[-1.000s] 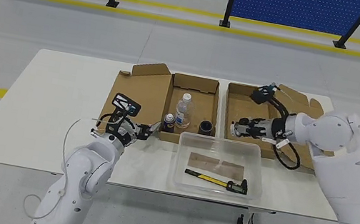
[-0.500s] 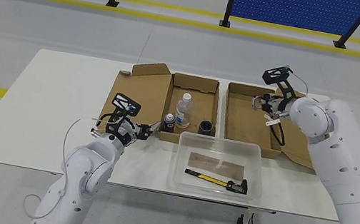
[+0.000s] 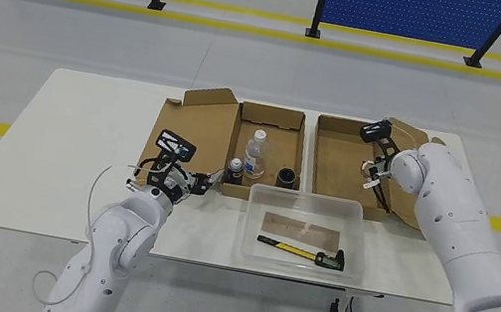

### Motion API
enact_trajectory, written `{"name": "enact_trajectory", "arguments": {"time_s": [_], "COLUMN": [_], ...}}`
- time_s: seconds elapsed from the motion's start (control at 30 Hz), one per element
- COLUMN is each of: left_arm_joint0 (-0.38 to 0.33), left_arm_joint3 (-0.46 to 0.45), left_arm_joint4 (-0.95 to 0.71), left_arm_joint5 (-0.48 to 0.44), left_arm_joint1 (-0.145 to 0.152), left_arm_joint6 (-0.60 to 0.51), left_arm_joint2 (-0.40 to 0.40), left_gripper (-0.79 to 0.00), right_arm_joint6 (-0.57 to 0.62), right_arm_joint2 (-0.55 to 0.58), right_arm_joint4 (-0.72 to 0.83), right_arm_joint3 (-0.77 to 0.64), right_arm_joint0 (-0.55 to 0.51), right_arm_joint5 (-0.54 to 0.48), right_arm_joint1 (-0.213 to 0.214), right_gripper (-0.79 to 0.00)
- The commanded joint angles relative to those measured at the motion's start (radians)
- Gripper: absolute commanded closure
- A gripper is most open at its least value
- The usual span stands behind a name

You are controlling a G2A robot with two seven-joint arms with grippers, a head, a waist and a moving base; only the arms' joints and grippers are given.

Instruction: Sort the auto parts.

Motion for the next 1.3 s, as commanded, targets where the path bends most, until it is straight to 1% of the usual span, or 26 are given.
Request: {"name": "enact_trajectory", "arguments": {"time_s": [0.0, 0.47, 1.03, 1.1, 1.13, 1.17, 1.27], "left_arm_joint0": [0.0, 0.0, 0.0, 0.0, 0.0, 0.0, 0.0], "left_arm_joint3": [0.0, 0.0, 0.0, 0.0, 0.0, 0.0, 0.0], "left_arm_joint4": [0.0, 0.0, 0.0, 0.0, 0.0, 0.0, 0.0], "left_arm_joint5": [0.0, 0.0, 0.0, 0.0, 0.0, 0.0, 0.0], "left_arm_joint1": [0.0, 0.0, 0.0, 0.0, 0.0, 0.0, 0.0], "left_arm_joint6": [0.0, 0.0, 0.0, 0.0, 0.0, 0.0, 0.0], "left_arm_joint2": [0.0, 0.0, 0.0, 0.0, 0.0, 0.0, 0.0], "left_gripper": [-0.785, -0.785, -0.785, -0.785, -0.785, -0.785, -0.785], "right_arm_joint6": [0.004, 0.015, -0.006, -0.007, -0.008, -0.01, -0.018], "right_arm_joint2": [-0.011, -0.053, -0.069, -0.069, -0.07, -0.07, -0.07], "right_arm_joint4": [-0.004, -0.006, -0.023, -0.025, -0.028, -0.029, -0.033], "right_arm_joint3": [0.03, 0.181, 0.285, 0.291, 0.294, 0.297, 0.305], "right_arm_joint0": [0.006, 0.018, 0.021, 0.021, 0.021, 0.02, 0.02], "right_arm_joint5": [-0.004, -0.048, -0.088, -0.094, -0.1, -0.102, -0.105], "right_arm_joint1": [-0.011, -0.074, -0.117, -0.12, -0.122, -0.124, -0.127], "right_gripper": [0.0, 0.0, 0.0, -0.025, -0.077, -0.108, -0.148]}}
